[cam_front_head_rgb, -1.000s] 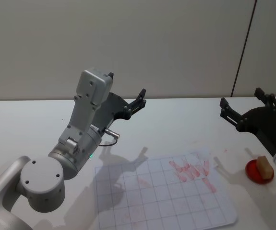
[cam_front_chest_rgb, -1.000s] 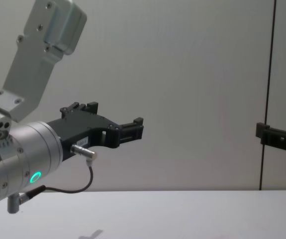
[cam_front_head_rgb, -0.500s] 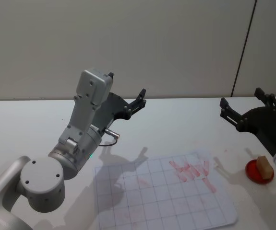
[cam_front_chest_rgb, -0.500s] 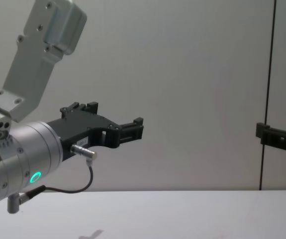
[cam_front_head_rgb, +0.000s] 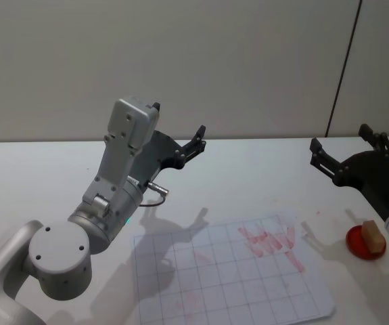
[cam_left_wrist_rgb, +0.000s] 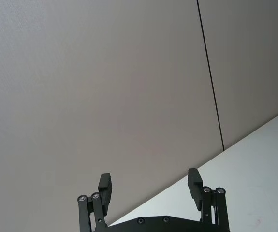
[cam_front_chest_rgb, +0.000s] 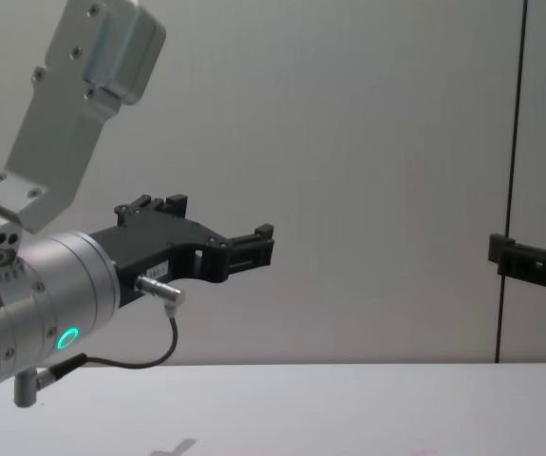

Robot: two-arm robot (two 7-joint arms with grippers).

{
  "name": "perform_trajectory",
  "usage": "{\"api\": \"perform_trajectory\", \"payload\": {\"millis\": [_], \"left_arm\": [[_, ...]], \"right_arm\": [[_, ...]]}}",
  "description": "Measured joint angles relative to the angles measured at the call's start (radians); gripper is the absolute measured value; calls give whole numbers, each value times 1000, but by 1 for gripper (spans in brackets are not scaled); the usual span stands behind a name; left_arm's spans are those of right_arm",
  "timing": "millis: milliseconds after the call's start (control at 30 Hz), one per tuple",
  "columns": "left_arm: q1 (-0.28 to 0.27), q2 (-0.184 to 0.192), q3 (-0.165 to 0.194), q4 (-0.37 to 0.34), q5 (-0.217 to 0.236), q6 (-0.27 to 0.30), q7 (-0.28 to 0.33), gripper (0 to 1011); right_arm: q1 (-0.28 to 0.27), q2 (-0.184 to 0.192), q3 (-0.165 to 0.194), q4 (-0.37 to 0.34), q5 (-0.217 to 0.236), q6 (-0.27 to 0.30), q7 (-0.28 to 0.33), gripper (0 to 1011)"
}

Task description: Use the one hand to pick up the stamp and affix it onto the A4 paper.

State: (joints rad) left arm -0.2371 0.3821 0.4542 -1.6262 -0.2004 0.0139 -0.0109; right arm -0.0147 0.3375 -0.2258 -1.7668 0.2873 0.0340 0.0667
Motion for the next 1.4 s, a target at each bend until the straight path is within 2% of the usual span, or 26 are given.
{"api": "perform_trajectory", "payload": {"millis": [267, 467, 1000, 1400], "left_arm": [[0, 0, 0, 0, 0, 0, 0, 1001], [0, 0, 0, 0, 0, 0, 0, 1001], [0, 0, 0, 0, 0, 0, 0, 1001], [0, 0, 0, 0, 0, 0, 0, 1001]], "right_arm": [[1, 0, 3, 0, 0, 9, -5, 1001], [4, -1, 8, 0, 4, 53, -23, 1001], [-5, 14, 32, -16, 41, 246, -77, 1001], [-51, 36, 45, -43, 64, 375, -111, 1001]]}}
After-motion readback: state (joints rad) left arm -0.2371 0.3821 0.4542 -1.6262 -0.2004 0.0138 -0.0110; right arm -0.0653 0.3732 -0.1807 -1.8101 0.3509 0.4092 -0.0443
